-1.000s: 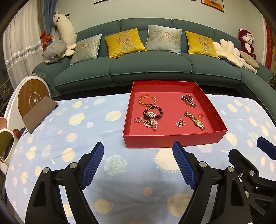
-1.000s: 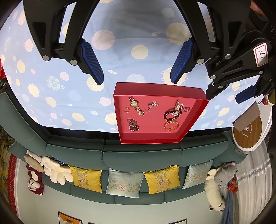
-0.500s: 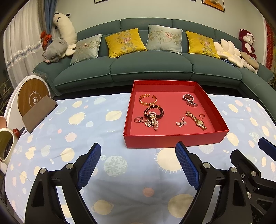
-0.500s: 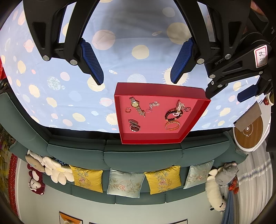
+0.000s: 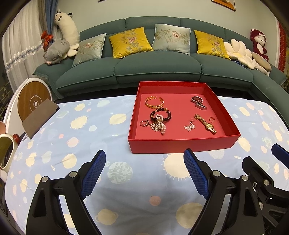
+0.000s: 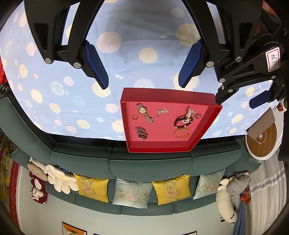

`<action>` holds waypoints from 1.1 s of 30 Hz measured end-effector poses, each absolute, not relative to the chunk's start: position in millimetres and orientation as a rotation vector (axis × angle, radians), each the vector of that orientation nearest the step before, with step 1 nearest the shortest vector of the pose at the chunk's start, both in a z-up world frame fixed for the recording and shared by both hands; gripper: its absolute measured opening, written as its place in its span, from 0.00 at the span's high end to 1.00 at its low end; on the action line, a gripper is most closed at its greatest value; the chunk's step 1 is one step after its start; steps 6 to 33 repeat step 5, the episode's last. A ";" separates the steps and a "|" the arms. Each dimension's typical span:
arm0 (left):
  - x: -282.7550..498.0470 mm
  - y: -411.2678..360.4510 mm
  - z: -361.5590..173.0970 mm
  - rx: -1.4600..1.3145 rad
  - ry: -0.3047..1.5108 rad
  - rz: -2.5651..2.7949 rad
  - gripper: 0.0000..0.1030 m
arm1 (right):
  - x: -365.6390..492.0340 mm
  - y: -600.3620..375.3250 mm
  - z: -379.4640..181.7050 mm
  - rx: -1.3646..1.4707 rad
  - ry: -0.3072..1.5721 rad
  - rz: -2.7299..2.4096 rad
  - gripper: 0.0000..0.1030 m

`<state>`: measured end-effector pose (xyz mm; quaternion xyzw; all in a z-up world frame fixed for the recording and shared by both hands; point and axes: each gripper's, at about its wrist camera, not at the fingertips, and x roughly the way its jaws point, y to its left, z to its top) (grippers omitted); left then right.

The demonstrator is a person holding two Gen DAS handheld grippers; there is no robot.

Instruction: Organize jewelry

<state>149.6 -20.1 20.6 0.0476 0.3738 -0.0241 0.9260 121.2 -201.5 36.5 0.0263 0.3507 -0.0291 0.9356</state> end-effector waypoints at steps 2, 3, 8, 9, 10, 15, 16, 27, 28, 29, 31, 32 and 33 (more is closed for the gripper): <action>149.0 -18.3 19.3 0.084 0.765 -0.045 0.17 | 120.9 -201.9 36.0 0.057 0.716 -0.058 0.25; 149.3 -17.7 18.5 0.083 0.766 -0.044 0.17 | 121.1 -200.7 36.2 0.057 0.716 -0.058 0.25; 149.2 -17.9 18.4 0.083 0.764 -0.045 0.17 | 120.9 -200.3 36.0 0.056 0.716 -0.059 0.25; 149.2 -17.9 18.4 0.083 0.764 -0.045 0.17 | 120.9 -200.3 36.0 0.056 0.716 -0.059 0.25; 149.2 -17.9 18.4 0.083 0.764 -0.045 0.17 | 120.9 -200.3 36.0 0.056 0.716 -0.059 0.25; 149.2 -17.9 18.4 0.083 0.764 -0.045 0.17 | 120.9 -200.3 36.0 0.056 0.716 -0.059 0.25; 149.2 -17.9 18.4 0.083 0.764 -0.045 0.17 | 120.9 -200.3 36.0 0.056 0.716 -0.059 0.25; 149.2 -17.9 18.4 0.083 0.764 -0.045 0.17 | 120.9 -200.3 36.0 0.056 0.716 -0.059 0.25; 149.2 -17.9 18.4 0.083 0.764 -0.045 0.17 | 120.9 -200.3 36.0 0.056 0.716 -0.059 0.25; 149.2 -17.9 18.4 0.083 0.764 -0.045 0.17 | 120.9 -200.3 36.0 0.056 0.716 -0.059 0.25; 149.2 -17.9 18.4 0.083 0.764 -0.045 0.17 | 120.9 -200.3 36.0 0.056 0.716 -0.059 0.25; 149.2 -17.9 18.4 0.083 0.764 -0.045 0.17 | 120.9 -200.3 36.0 0.056 0.716 -0.059 0.25; 149.2 -17.9 18.4 0.083 0.764 -0.045 0.17 | 120.9 -200.3 36.0 0.056 0.716 -0.059 0.25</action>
